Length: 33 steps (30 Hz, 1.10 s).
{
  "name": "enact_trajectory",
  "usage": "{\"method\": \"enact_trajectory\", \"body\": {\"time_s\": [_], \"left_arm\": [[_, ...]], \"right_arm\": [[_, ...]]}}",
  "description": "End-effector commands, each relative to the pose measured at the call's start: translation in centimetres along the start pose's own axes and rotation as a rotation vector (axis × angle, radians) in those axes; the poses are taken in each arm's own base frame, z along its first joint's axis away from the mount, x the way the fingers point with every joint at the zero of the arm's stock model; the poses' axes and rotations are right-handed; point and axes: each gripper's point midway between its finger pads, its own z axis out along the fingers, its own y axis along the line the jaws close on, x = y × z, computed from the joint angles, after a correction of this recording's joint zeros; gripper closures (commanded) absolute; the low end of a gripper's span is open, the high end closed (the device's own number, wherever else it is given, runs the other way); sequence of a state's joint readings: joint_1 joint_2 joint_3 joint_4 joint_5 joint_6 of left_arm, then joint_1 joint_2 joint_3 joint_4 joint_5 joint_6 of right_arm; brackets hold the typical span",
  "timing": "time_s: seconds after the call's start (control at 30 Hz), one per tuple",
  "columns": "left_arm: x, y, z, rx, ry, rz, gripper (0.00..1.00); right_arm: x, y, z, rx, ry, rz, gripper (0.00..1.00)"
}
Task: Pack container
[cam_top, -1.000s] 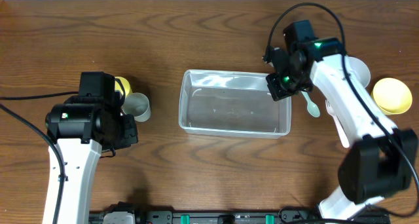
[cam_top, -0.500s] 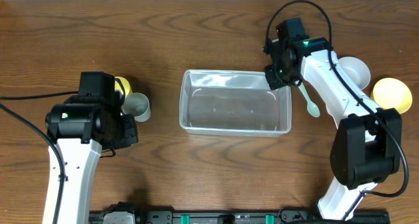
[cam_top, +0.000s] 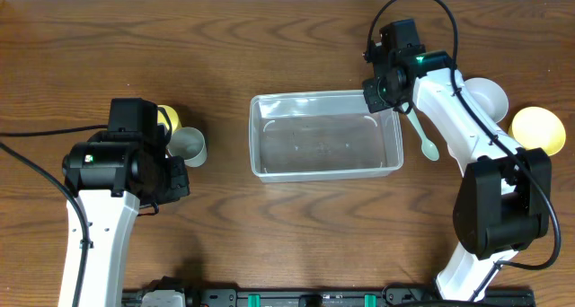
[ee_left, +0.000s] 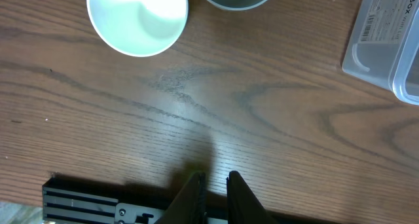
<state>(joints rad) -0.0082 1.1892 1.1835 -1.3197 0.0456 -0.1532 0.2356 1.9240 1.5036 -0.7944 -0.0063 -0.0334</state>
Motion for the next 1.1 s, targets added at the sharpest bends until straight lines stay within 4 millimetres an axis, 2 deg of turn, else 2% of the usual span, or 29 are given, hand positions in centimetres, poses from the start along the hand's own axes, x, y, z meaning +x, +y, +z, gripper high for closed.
{"method": "enact_trajectory", "body": {"time_s": [0.0,0.1,0.27,0.33,0.43,0.5,0.6,0.7,0.87,0.97,1.07], "left_arm": [[-0.4,0.0,-0.4,-0.001,-0.017,0.003,0.86],[-0.4,0.0,-0.5,-0.001,-0.018,0.003,0.85],[-0.4,0.0,-0.4,-0.001,-0.018,0.003,0.83],[-0.4,0.0,-0.4,-0.001,-0.018,0.003,0.83],[-0.4,0.0,-0.4,-0.001,-0.018,0.003,0.83],[-0.4,0.0,-0.4,-0.001,-0.018,0.003,0.83],[-0.4,0.0,-0.4,-0.001,-0.018,0.003,0.83],[-0.4,0.0,-0.4,-0.001,-0.018,0.003,0.83],[-0.4,0.0,-0.4,-0.001,-0.017,0.003,0.83],[-0.4,0.0,-0.4,-0.001,-0.017,0.003,0.83],[-0.4,0.0,-0.4,-0.001,-0.017,0.003,0.83]], "right_arm": [[-0.7,0.2,-0.3,0.007,-0.021,0.012,0.99],[-0.4,0.7,-0.3,-0.018,-0.008,0.009,0.99],[0.4,2.7,-0.8,-0.09,0.021,-0.009,0.99],[0.1,3.1,-1.9,-0.094,0.001,-0.018,0.99],[-1.0,3.0,-5.0,-0.087,-0.077,-0.016,0.99],[-1.6,1.5,-7.4,-0.027,-0.133,0.043,0.99],[-1.4,-1.9,-10.8,0.101,-0.189,0.165,0.99],[0.1,-4.9,-12.4,0.201,-0.175,0.256,0.99],[3.9,-7.0,-11.3,0.221,-0.031,0.347,0.99],[6.9,-7.0,-9.2,0.203,0.083,0.363,0.99],[8.9,-6.4,-7.3,0.182,0.143,0.361,0.99]]}}
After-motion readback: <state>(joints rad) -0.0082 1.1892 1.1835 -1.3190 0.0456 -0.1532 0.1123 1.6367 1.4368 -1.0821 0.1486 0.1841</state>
